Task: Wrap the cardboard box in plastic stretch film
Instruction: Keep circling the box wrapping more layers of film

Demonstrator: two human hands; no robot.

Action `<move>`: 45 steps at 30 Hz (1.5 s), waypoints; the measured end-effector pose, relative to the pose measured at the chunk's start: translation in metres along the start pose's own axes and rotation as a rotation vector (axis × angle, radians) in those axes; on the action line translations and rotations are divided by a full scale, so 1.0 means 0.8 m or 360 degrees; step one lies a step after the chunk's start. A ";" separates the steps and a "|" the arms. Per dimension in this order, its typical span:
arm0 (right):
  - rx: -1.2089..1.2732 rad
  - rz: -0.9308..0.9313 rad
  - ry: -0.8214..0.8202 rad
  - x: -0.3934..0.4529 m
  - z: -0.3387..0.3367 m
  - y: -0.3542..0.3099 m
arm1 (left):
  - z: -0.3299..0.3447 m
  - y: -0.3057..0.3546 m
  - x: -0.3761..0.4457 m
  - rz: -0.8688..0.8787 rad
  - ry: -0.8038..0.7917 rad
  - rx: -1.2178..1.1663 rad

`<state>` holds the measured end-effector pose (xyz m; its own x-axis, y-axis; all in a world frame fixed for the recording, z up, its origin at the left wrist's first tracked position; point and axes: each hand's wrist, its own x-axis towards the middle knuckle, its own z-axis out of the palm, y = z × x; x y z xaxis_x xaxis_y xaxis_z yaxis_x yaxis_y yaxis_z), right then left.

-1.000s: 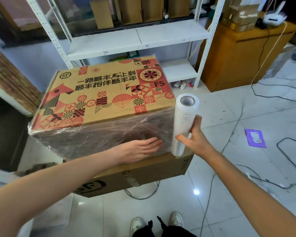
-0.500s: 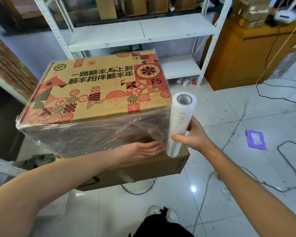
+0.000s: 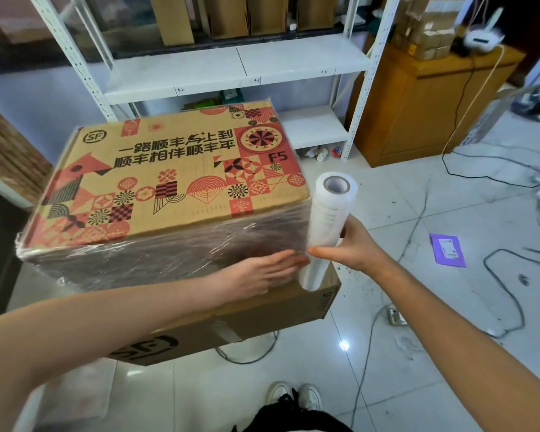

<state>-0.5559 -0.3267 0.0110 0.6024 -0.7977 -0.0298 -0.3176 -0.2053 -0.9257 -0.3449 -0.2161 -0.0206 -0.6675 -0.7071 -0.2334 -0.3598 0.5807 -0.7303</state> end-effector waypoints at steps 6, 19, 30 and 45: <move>-0.0003 -0.0019 -0.0053 0.008 -0.006 -0.004 | 0.003 -0.044 -0.009 -0.0205 0.0107 0.0382; 0.0059 -0.0022 0.0054 0.024 -0.012 -0.004 | 0.011 -0.050 -0.009 -0.0113 0.0229 0.0467; -0.0143 -0.0020 -0.0202 0.037 -0.023 0.001 | 0.007 -0.065 -0.001 -0.0303 0.0354 0.0468; -0.0176 -0.0022 -0.0324 0.048 -0.044 0.000 | -0.012 -0.089 0.015 -0.0305 0.0333 0.0416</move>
<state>-0.5584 -0.3773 0.0227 0.7388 -0.6659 -0.1032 -0.3800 -0.2852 -0.8799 -0.3334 -0.2619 0.0352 -0.7327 -0.6794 0.0399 -0.3307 0.3042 -0.8934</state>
